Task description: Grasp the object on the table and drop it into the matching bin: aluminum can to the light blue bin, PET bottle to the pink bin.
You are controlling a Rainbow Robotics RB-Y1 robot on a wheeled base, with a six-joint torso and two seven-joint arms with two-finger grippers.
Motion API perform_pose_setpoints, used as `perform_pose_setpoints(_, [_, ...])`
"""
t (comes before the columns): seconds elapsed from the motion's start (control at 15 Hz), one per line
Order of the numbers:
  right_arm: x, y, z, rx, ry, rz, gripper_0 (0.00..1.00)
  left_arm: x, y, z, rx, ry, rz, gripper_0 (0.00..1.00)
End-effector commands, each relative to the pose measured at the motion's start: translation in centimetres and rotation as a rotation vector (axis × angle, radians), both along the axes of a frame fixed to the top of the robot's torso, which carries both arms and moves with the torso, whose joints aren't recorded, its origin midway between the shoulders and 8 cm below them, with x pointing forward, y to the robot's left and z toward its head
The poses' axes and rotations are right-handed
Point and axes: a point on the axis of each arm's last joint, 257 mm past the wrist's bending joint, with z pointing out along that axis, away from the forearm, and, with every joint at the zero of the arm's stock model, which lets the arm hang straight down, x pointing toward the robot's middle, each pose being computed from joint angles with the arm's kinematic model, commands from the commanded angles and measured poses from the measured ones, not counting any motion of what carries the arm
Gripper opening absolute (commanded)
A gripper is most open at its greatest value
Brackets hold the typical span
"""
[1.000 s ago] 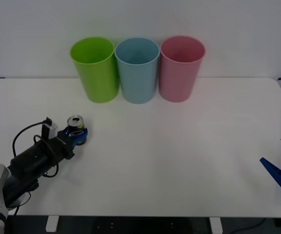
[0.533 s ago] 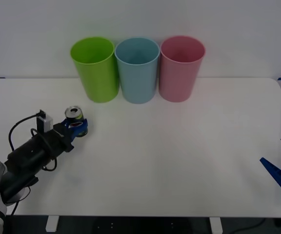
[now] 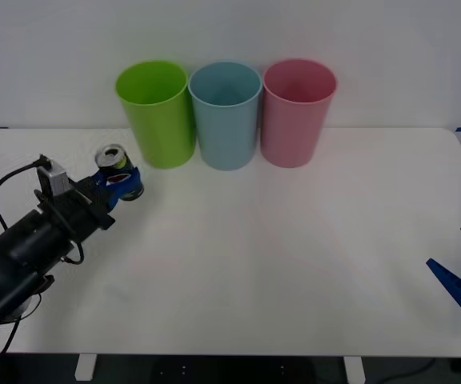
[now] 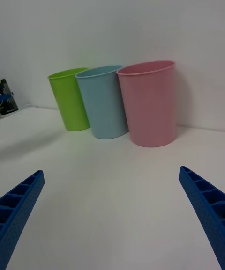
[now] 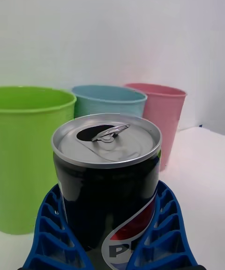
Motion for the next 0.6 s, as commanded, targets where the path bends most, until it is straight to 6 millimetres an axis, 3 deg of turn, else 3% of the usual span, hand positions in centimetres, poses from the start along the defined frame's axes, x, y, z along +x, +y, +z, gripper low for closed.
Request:
perform_pose_setpoints(0.07, [0.0, 0.0, 0.0, 0.0, 0.0, 0.0, 1.0, -0.2, -0.7, 2.5, -0.034, -0.015, -0.011, 0.0])
perform_pose_setpoints(0.33, [0.0, 0.0, 0.0, 0.0, 0.0, 0.0, 1.0, 0.4, -2.0, 4.5, -0.048, -0.041, 0.012, 0.0])
perform_pose_setpoints(0.6, [0.0, 0.0, 0.0, 0.0, 0.0, 0.0, 1.0, 1.0, -4.6, 6.4, -0.078, -0.046, -0.019, 0.0])
